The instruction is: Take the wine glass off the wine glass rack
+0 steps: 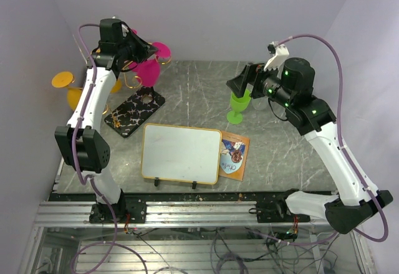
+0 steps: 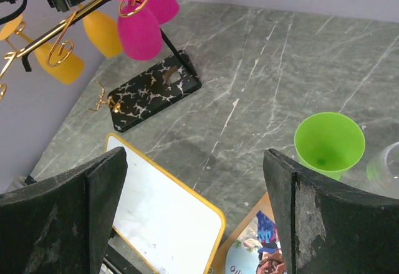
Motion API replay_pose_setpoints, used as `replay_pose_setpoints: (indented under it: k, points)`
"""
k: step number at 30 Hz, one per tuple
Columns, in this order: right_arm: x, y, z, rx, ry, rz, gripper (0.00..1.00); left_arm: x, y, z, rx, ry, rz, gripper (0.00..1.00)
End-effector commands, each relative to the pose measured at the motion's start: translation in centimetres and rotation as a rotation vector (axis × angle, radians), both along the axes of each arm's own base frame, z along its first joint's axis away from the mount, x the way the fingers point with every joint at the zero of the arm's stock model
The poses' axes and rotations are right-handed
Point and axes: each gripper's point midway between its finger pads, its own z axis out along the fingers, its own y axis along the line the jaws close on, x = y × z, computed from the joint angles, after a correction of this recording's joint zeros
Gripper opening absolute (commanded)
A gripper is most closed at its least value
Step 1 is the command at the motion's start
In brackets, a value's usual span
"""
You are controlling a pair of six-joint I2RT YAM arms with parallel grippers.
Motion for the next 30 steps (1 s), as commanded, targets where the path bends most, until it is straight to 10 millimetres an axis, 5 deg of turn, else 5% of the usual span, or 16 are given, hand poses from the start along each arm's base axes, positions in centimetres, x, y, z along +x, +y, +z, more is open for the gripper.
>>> replay_pose_setpoints:
  k: [1,20,25,30]
  points:
    - [-0.1,-0.2,0.4,0.008,-0.019,-0.007,0.9,1.2,-0.5,3.1,-0.097,-0.091,-0.027,0.07]
    - [0.1,0.2,-0.4,0.024,0.003,-0.002,0.94,0.4,-3.4,10.1,-0.504,-0.266,-0.187,0.07]
    - [0.0,1.6,-0.6,0.071,0.01,0.062,0.95,-2.0,-4.1,12.7,-0.632,-0.354,-0.297,0.07]
    - [-0.2,3.5,0.2,0.227,0.031,0.117,0.95,-6.8,-6.1,15.5,-0.798,-0.461,-0.472,0.07]
